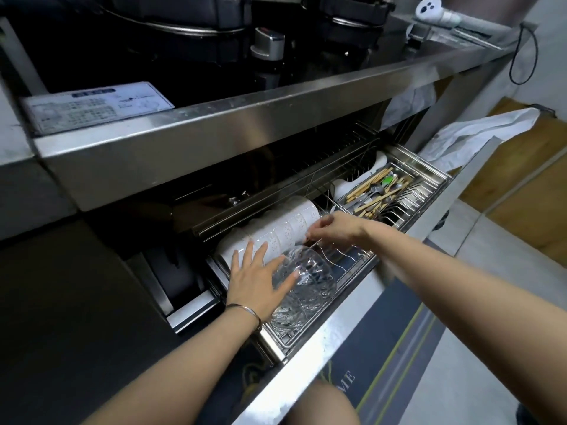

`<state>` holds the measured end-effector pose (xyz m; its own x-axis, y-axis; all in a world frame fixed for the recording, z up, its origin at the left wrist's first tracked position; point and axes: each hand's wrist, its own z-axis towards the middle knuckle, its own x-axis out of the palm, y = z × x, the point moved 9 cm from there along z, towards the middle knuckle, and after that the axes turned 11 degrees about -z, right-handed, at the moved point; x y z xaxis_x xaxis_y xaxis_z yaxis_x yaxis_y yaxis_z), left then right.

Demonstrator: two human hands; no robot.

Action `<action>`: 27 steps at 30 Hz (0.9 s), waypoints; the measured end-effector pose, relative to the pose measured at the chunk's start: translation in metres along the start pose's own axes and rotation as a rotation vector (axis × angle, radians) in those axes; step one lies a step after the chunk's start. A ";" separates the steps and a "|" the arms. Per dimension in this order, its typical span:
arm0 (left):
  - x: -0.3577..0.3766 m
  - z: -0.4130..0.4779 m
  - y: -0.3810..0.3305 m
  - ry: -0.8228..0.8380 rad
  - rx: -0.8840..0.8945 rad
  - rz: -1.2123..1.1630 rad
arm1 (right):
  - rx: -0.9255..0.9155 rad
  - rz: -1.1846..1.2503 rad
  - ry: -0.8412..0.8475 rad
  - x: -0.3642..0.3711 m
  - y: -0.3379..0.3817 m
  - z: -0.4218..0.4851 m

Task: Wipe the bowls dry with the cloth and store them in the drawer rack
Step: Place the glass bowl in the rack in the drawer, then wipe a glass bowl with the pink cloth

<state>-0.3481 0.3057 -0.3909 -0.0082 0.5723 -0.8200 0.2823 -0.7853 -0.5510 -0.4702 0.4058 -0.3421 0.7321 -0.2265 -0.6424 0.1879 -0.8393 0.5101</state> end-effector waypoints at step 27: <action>-0.456 -0.317 0.079 -0.734 0.034 0.023 | -1.100 -0.283 -0.504 0.070 0.424 -0.282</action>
<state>-0.0179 0.0576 -0.0115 -0.6465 0.2596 -0.7174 0.2602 -0.8089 -0.5272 -0.1549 0.1740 -0.0094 0.2891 -0.4742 -0.8316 0.9250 -0.0853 0.3702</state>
